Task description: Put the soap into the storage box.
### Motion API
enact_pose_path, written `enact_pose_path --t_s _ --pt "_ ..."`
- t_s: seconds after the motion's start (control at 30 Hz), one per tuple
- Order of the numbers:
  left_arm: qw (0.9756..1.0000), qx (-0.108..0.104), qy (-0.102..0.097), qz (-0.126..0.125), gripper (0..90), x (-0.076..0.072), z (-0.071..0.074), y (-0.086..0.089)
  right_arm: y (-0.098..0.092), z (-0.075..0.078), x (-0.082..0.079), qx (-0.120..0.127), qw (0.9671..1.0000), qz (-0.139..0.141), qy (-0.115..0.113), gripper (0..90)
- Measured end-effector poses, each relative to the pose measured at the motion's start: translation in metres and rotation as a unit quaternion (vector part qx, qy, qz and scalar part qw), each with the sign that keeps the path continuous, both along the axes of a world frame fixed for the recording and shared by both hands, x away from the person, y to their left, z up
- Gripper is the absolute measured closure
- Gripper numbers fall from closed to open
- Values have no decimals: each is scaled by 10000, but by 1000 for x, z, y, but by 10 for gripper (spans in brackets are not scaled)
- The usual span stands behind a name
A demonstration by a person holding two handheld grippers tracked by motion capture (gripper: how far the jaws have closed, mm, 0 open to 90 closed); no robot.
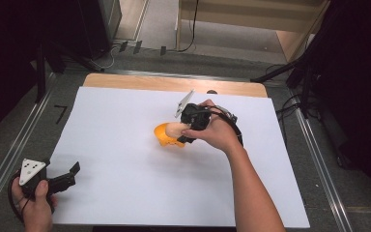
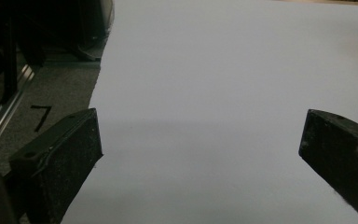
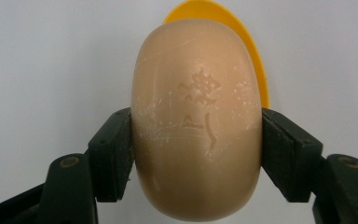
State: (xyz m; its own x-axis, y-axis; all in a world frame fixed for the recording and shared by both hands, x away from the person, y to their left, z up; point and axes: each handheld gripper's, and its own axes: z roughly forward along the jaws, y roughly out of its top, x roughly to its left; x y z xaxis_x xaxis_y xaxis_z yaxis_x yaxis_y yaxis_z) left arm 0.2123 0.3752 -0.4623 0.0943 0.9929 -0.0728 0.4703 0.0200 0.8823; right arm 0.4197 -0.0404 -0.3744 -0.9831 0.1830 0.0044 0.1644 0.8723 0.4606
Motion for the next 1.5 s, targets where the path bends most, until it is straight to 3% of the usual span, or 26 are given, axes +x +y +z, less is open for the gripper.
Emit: enact_pose_path --t_s 0.83,1.07,1.3,1.33,1.4,1.5 --pt "10000 -25 13 -84 0 0 0 1 30 -12 14 -399 9989 174 152 336" --pt "10000 -27 21 -85 0 0 0 1 34 -21 15 -759 9966 240 194 334" --pt "9999 -37 22 -95 0 1 0 1 36 -22 14 -831 9962 156 224 306" --pt "9999 -41 20 -97 0 1 0 1 35 -19 13 -768 9970 45 99 306" --pt "9999 -36 21 -96 0 1 0 1 33 -15 11 -606 9979 -21 213 306" --pt "9999 -33 18 -99 0 1 0 1 31 -14 10 -587 9981 -55 149 277"
